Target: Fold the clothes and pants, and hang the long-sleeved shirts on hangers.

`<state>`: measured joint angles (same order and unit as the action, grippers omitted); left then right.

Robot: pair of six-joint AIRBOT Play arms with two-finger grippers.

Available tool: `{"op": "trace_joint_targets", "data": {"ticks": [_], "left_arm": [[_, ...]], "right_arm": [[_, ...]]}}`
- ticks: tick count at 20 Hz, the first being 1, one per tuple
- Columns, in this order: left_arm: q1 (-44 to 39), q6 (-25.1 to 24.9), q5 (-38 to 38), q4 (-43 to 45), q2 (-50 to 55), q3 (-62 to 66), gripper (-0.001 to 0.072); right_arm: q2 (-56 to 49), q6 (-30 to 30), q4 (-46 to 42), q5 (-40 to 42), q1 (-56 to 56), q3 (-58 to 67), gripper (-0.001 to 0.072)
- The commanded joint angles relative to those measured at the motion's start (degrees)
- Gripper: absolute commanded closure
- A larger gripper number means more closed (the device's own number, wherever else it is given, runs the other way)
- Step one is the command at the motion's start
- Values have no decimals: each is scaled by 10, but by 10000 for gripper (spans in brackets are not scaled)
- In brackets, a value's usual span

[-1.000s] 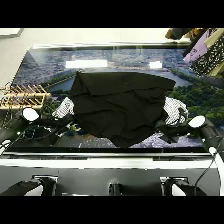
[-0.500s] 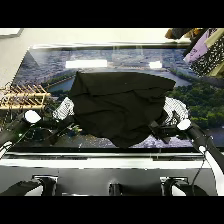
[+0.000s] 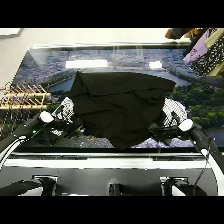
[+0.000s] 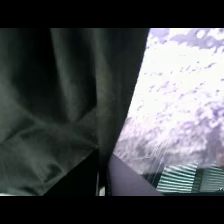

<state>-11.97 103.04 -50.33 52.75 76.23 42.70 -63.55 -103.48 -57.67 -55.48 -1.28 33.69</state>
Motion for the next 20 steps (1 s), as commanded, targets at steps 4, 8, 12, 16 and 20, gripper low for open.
{"op": "trace_joint_targets", "data": {"ticks": [4, 8, 12, 16, 20], "left_arm": [[-11, 28, 95, -29, 14, 1, 460], [31, 20, 9, -17, -2, 35, 685], [85, 21, -151, 68, -114, 66, 686], [83, 51, -325, 127, -272, 65, 686], [63, 130, -360, 126, -366, 66, 686]], "right_arm": [[62, -17, -2, -38, 0, 0, 677], [116, -56, -31, -92, 0, 13, 678], [198, -119, -175, -306, 0, 87, 678], [310, -128, -195, -512, 0, 135, 678], [365, -211, -150, -508, 0, 153, 678]]}}
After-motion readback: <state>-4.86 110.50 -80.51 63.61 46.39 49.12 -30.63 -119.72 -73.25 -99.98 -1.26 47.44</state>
